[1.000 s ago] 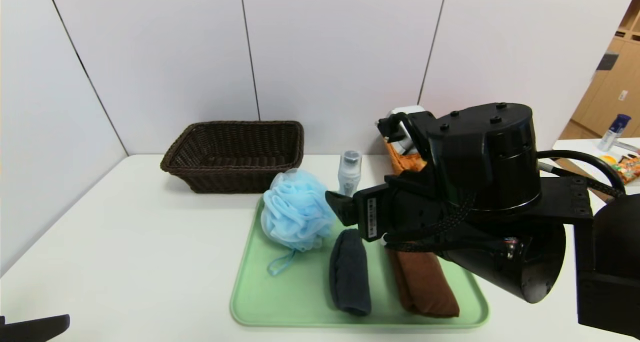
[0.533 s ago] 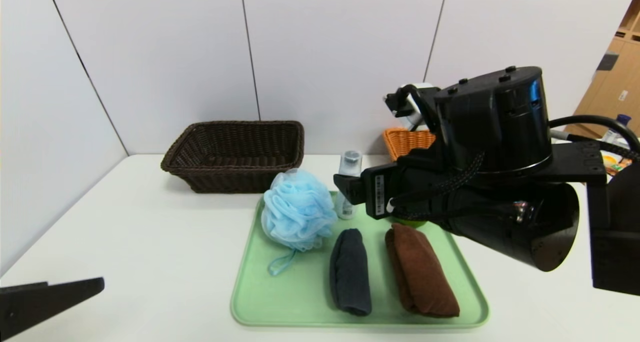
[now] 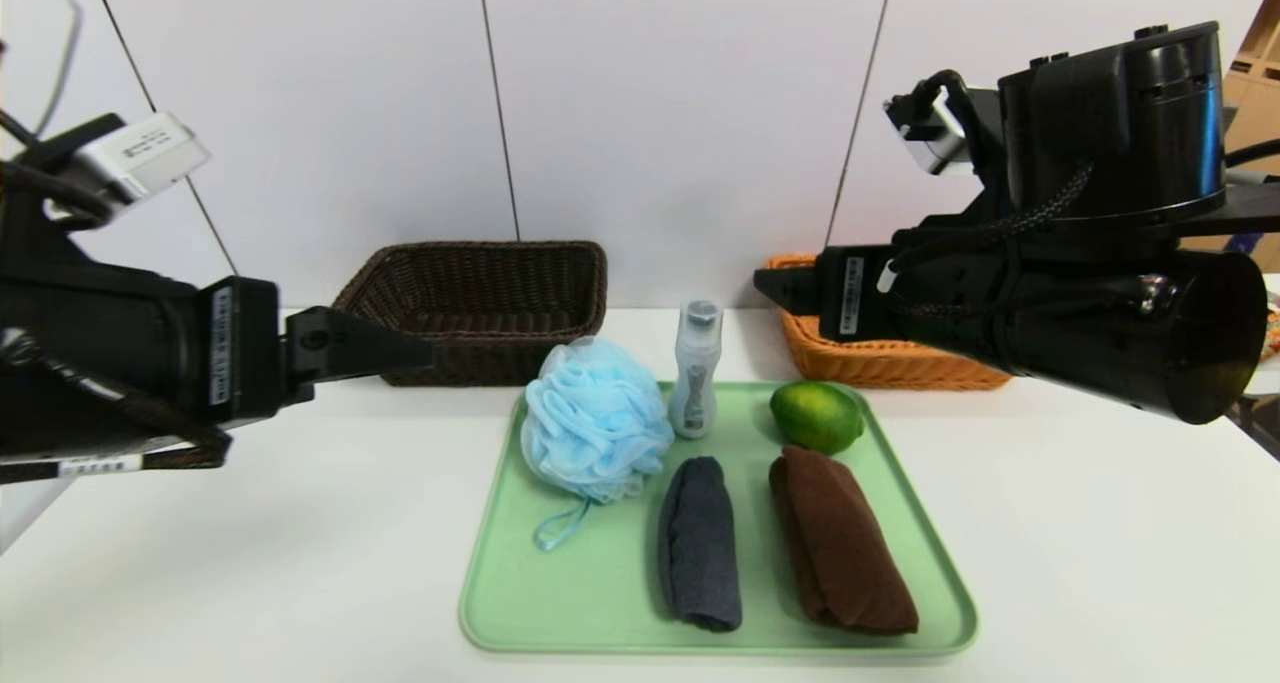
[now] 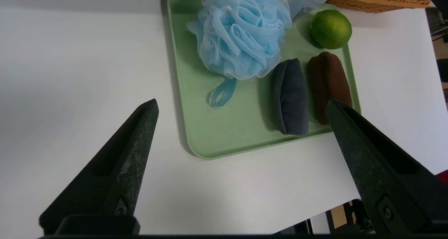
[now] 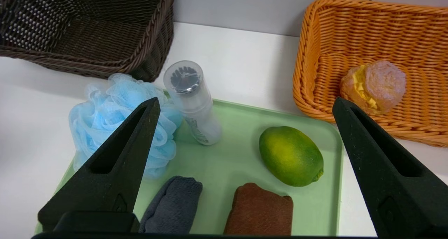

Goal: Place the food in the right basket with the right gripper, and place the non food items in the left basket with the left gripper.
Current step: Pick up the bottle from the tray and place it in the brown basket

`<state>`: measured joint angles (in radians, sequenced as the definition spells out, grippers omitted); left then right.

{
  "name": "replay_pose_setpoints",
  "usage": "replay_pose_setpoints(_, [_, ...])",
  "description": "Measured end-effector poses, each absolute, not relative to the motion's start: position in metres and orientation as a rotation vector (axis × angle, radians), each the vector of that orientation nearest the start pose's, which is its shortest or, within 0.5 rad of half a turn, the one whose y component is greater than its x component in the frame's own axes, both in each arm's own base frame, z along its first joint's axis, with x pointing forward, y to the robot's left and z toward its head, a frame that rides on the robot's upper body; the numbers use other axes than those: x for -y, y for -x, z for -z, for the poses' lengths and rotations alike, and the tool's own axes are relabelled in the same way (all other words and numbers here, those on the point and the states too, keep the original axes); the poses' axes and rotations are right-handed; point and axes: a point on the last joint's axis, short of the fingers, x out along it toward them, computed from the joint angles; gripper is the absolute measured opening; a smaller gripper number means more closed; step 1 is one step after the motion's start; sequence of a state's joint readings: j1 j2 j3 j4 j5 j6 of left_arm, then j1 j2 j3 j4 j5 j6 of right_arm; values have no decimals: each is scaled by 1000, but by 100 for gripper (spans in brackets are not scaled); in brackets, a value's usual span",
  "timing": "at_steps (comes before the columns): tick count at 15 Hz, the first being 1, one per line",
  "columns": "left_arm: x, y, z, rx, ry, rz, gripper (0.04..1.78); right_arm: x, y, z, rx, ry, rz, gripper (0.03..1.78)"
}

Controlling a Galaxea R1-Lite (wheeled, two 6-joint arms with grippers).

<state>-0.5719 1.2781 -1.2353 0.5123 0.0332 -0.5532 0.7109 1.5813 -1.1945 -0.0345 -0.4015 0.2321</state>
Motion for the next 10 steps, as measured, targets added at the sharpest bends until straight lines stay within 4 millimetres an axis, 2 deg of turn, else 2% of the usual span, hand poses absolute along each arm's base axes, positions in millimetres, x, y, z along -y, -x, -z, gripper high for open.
replay_pose_setpoints(4, [120,-173,-289,-742,315,350,169,-187,-234,-257,-365,-61,-252,170])
replay_pose_setpoints(10, [117,-171,-277,-813,262,277,169,-207,-246,-230,-451,-102,-255,170])
